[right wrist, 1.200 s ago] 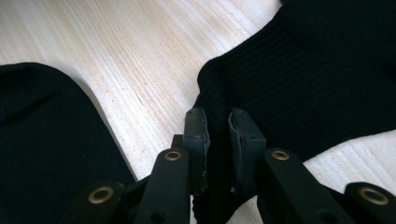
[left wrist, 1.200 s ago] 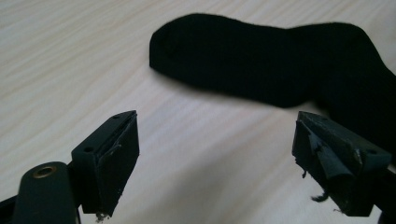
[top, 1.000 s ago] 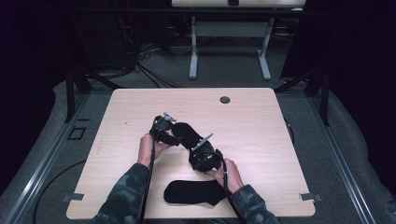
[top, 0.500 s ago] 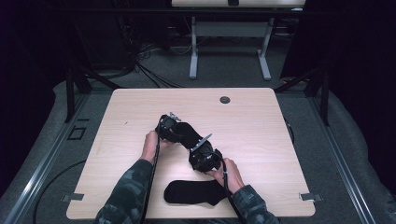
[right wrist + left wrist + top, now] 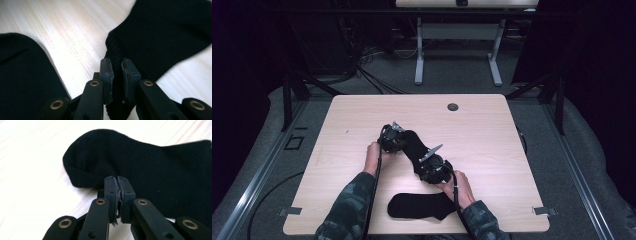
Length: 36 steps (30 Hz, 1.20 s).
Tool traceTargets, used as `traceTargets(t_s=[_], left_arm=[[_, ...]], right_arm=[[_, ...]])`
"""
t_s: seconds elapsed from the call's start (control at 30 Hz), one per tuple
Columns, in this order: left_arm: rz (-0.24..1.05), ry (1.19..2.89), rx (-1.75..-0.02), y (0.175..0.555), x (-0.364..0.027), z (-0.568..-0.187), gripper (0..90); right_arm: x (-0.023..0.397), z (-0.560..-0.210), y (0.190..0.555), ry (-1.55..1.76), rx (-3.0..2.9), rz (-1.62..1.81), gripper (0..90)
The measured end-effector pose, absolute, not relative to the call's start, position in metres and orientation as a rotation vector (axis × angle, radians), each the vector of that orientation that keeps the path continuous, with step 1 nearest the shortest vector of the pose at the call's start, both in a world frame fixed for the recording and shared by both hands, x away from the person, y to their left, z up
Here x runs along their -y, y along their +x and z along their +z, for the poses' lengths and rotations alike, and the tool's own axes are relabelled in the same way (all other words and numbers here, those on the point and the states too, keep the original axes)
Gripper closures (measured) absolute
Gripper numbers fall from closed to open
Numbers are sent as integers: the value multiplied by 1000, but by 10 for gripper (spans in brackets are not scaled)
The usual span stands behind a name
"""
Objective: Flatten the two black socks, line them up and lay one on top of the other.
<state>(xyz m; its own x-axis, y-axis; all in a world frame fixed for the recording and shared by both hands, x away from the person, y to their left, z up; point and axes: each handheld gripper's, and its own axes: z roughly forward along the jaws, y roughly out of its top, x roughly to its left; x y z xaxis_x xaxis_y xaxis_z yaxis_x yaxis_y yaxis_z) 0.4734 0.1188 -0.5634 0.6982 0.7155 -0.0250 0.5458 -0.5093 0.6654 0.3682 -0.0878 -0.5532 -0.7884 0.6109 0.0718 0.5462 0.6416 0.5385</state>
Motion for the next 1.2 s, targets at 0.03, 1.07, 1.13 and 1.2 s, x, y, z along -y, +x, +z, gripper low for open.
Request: traceTargets(t_s=[0.03,1.07,1.13,1.2], left_arm=[[328,2232,-961,470,-122,-559,874],[323,2226,-926,343,-140,-539,874],[322,2221,-900,336,-141,-526,874],[320,2220,-874,332,-141,-513,873]], right_arm=[[93,-549,366,970,-2726,874,802],[161,-522,320,1009,-2617,1112,796],[165,-507,311,987,-2613,1170,794],[169,-492,305,978,-2596,1228,792]])
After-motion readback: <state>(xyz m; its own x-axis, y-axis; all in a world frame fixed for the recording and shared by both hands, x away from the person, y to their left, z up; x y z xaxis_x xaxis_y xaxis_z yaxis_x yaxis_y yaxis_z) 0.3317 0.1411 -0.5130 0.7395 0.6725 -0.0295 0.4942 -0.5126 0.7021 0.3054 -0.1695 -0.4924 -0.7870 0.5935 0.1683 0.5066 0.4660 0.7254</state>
